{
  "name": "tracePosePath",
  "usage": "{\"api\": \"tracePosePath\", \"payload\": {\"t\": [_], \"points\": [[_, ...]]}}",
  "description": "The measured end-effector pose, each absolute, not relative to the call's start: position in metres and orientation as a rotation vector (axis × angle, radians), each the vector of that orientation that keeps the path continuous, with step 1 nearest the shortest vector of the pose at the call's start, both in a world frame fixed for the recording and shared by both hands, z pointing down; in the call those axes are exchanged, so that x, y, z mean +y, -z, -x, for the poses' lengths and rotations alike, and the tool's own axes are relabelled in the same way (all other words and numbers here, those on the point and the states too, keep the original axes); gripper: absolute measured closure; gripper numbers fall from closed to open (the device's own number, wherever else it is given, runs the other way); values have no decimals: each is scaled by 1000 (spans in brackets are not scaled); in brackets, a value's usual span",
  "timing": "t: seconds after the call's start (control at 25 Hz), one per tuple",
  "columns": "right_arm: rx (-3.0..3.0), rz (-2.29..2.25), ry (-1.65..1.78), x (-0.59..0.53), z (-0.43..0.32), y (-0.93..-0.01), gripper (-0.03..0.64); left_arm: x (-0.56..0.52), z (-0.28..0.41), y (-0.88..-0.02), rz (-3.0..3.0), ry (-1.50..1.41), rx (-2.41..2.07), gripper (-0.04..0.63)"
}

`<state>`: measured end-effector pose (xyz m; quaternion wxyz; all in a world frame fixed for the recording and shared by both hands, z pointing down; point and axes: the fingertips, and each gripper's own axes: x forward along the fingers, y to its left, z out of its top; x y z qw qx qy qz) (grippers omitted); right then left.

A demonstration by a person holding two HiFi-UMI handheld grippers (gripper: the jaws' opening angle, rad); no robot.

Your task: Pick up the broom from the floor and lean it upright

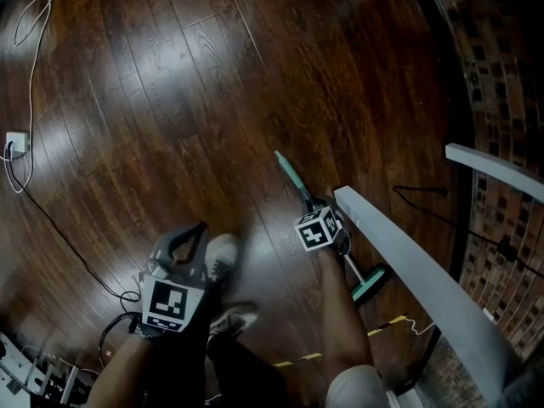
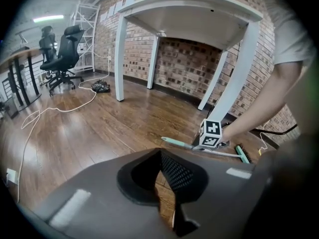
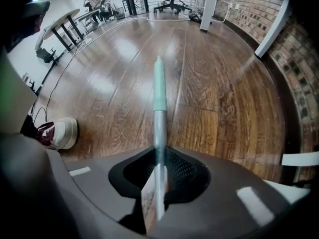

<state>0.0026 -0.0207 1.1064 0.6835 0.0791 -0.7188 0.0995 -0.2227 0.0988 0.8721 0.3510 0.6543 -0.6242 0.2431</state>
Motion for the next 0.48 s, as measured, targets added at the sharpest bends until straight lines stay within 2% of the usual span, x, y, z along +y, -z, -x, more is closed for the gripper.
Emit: {"api": "tracePosePath", "payload": {"t": [0.48], "points": [[-1779,-304,-70,10,-15,-954,532,50,203,-794,-1845,-598,-1600,595]]}}
